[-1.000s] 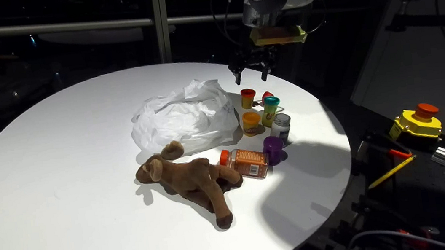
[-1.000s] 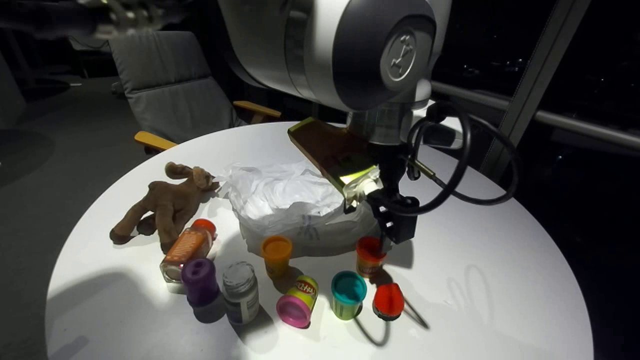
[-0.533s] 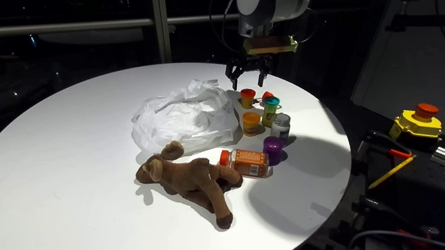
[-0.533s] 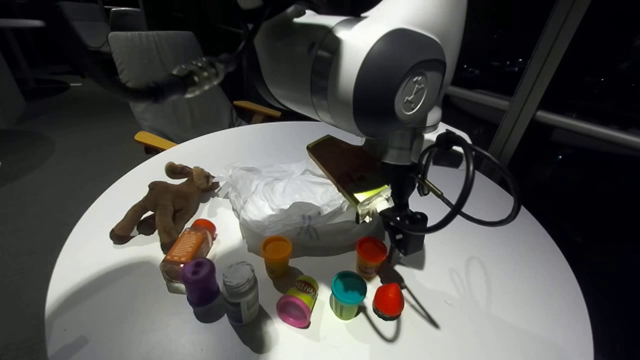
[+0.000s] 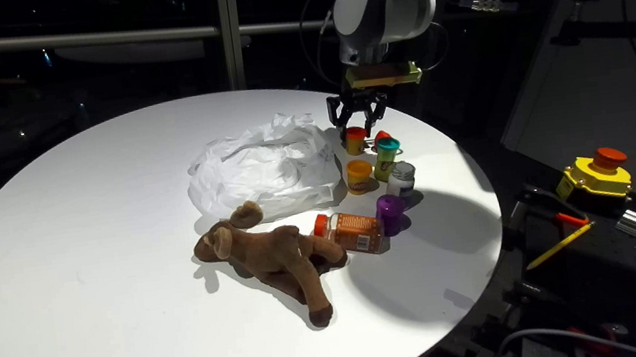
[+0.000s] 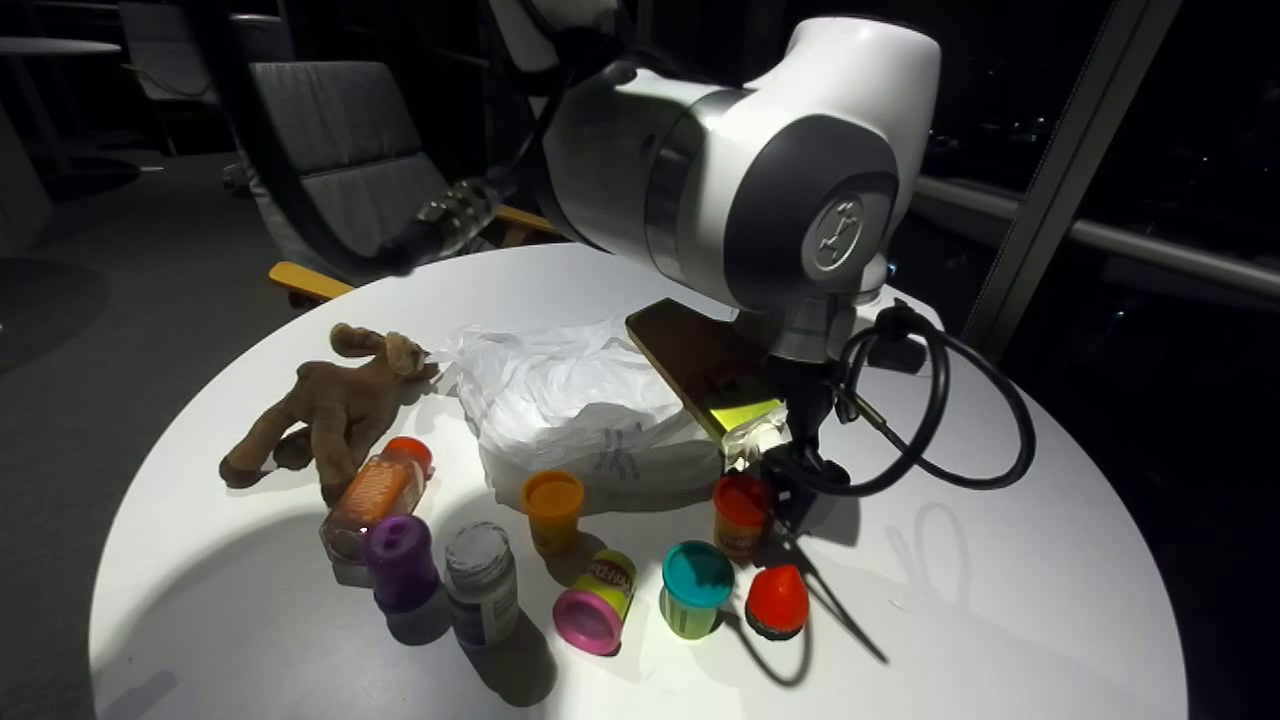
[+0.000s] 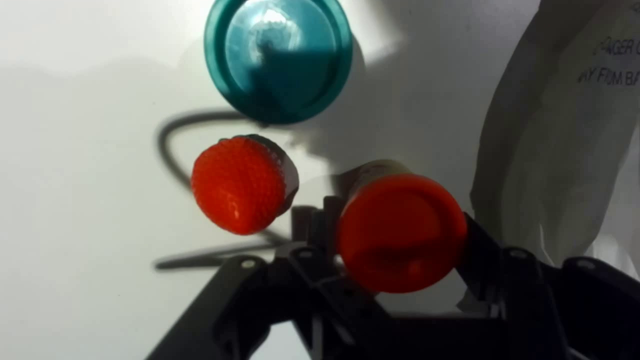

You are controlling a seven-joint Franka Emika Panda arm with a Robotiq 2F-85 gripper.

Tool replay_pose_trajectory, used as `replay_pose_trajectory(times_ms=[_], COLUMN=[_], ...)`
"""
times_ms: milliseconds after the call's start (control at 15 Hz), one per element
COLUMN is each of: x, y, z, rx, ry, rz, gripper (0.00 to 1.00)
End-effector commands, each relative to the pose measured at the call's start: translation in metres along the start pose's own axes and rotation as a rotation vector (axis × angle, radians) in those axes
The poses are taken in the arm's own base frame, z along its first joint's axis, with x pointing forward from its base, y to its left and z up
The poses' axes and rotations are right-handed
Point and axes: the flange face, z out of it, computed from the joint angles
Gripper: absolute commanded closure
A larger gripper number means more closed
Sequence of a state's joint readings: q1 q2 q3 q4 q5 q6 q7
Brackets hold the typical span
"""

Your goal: Put all the contents in the white plastic bag

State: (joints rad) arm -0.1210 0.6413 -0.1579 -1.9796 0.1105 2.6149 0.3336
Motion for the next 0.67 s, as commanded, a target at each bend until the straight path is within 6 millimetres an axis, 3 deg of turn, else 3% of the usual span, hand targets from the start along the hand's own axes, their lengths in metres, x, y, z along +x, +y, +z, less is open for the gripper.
replay_pose_trajectory(times_ms=[0, 200, 333, 600], x=[0.005, 0.006, 0.007, 0.004], y=[-0.002, 0.002, -0.001, -0.038], z=[-0.01, -0.032, -0.063, -0.128], rx=[0.02, 0.032, 0.05, 0.092], ry=[-0.021, -0.015, -0.001, 0.047], rz=[0.014, 0.042, 0.058, 0.052], gripper=[0.67, 0.72, 0.72, 0.72])
